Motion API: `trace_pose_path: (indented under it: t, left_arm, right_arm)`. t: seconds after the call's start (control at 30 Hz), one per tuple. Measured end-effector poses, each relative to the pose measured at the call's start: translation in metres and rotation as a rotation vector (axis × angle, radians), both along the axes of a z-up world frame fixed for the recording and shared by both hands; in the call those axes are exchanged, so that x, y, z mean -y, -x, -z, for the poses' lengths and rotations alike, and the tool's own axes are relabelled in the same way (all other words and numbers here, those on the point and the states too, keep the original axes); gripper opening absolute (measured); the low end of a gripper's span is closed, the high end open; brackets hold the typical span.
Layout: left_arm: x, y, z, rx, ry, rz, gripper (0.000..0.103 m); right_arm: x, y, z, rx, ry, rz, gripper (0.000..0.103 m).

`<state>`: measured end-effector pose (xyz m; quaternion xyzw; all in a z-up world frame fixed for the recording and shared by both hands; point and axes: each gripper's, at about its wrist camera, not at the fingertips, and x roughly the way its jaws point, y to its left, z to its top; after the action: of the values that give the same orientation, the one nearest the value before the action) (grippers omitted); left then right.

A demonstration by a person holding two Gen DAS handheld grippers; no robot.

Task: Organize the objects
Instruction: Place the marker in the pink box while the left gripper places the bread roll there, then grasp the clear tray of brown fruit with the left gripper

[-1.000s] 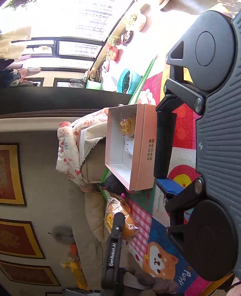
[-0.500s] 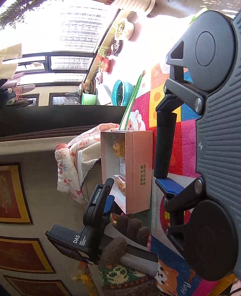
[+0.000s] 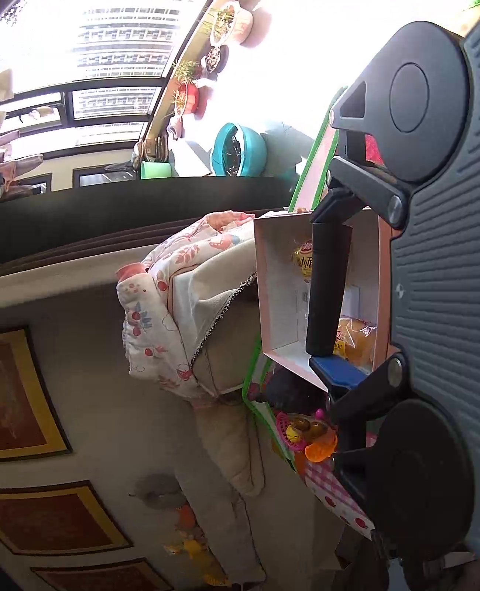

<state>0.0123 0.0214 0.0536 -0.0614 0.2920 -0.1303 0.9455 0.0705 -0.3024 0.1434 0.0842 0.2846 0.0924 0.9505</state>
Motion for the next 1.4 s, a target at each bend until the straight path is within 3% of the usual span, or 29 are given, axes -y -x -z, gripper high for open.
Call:
trace_pose_path:
  t: [0.03, 0.17, 0.27, 0.4, 0.5, 0.7, 0.77, 0.83, 0.93, 1.0, 1.13, 1.2, 1.3, 1.4]
  left_arm:
    - [-0.006, 0.001, 0.003, -0.01, 0.003, -0.007, 0.056]
    - [-0.024, 0.003, 0.011, -0.021, 0.014, -0.027, 0.056]
    - [-0.031, 0.0, 0.02, -0.034, 0.03, -0.045, 0.056]
    - [-0.035, -0.006, 0.025, -0.024, 0.045, -0.065, 0.056]
    - [-0.038, -0.018, 0.019, 0.015, 0.046, -0.096, 0.056]
    - [-0.052, -0.057, -0.001, 0.053, 0.06, -0.197, 0.056]
    - [-0.05, -0.066, -0.007, 0.069, 0.051, -0.169, 0.056]
    - [-0.04, -0.077, -0.012, 0.083, 0.014, -0.082, 0.056]
    - [-0.026, -0.095, -0.011, 0.101, -0.09, -0.04, 0.058]
    - [-0.025, -0.115, -0.008, 0.066, -0.161, -0.078, 0.057]
    - [-0.032, -0.149, 0.003, -0.048, -0.115, -0.041, 0.057]
    - [-0.028, -0.159, 0.01, -0.077, -0.133, -0.01, 0.057]
    - [-0.018, -0.169, 0.021, -0.067, -0.216, -0.027, 0.06]
    - [-0.021, -0.177, 0.021, -0.052, -0.169, -0.047, 0.06]
  right_arm:
    - [-0.001, -0.007, 0.0, -0.013, -0.004, 0.006, 0.085]
    - [-0.008, -0.006, 0.004, 0.001, 0.027, 0.029, 0.087]
    - [-0.013, 0.003, 0.014, 0.01, 0.061, 0.048, 0.095]
    - [-0.034, 0.033, 0.039, 0.075, 0.207, 0.048, 0.103]
    - [-0.052, 0.058, 0.064, 0.104, 0.278, -0.001, 0.103]
    - [-0.069, 0.073, 0.109, 0.041, 0.233, -0.044, 0.103]
    - [-0.07, 0.072, 0.108, 0.045, 0.237, -0.036, 0.103]
    - [-0.067, 0.074, 0.107, 0.059, 0.213, -0.034, 0.103]
    - [-0.064, 0.075, 0.108, 0.054, 0.198, -0.039, 0.103]
    - [-0.064, 0.077, 0.108, 0.063, 0.196, -0.044, 0.103]
    - [-0.066, 0.078, 0.109, 0.068, 0.201, -0.057, 0.103]
    - [-0.067, 0.076, 0.11, 0.058, 0.2, -0.064, 0.103]
    - [-0.067, 0.072, 0.112, 0.033, 0.195, -0.081, 0.103]
    - [-0.068, 0.07, 0.113, 0.02, 0.195, -0.092, 0.103]
